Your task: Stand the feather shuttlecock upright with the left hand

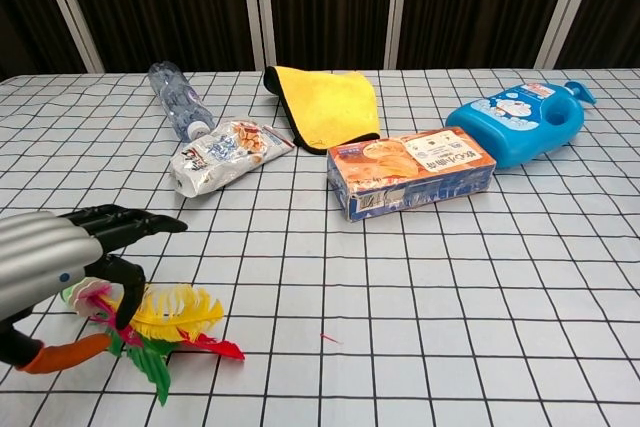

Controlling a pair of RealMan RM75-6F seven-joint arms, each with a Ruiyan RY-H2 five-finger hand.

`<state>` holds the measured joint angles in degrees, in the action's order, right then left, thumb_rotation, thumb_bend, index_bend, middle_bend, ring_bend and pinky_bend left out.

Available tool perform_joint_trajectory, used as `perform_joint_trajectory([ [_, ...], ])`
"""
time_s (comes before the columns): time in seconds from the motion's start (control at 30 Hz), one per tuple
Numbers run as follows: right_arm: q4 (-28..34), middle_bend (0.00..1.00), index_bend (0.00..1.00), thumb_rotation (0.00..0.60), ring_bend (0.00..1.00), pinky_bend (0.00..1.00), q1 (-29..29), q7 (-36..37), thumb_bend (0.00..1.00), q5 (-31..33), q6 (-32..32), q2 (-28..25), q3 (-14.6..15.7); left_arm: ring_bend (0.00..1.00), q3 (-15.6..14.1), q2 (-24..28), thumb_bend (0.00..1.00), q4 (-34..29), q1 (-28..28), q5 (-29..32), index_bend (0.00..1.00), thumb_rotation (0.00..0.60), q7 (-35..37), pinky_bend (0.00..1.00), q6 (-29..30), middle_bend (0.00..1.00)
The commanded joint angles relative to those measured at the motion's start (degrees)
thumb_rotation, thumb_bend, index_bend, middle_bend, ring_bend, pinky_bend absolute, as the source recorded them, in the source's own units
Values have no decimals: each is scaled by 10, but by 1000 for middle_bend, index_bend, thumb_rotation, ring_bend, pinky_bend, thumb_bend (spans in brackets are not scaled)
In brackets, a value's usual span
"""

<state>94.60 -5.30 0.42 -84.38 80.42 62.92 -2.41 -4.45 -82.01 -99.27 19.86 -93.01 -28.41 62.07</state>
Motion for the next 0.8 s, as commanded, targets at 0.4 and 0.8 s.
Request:
perform_joint_trajectory([
  [0.4, 0, 0, 0, 600, 0, 0, 1, 2, 334, 0, 1, 0, 0, 0, -3, -10, 525, -1, 6, 13, 532, 600, -10, 0, 1, 9],
  [0.8, -1, 0, 0, 600, 0, 0, 0, -1, 334, 0, 0, 1, 0, 0, -6, -14, 613, 1, 7, 20, 580, 600, -10, 0, 7, 24],
])
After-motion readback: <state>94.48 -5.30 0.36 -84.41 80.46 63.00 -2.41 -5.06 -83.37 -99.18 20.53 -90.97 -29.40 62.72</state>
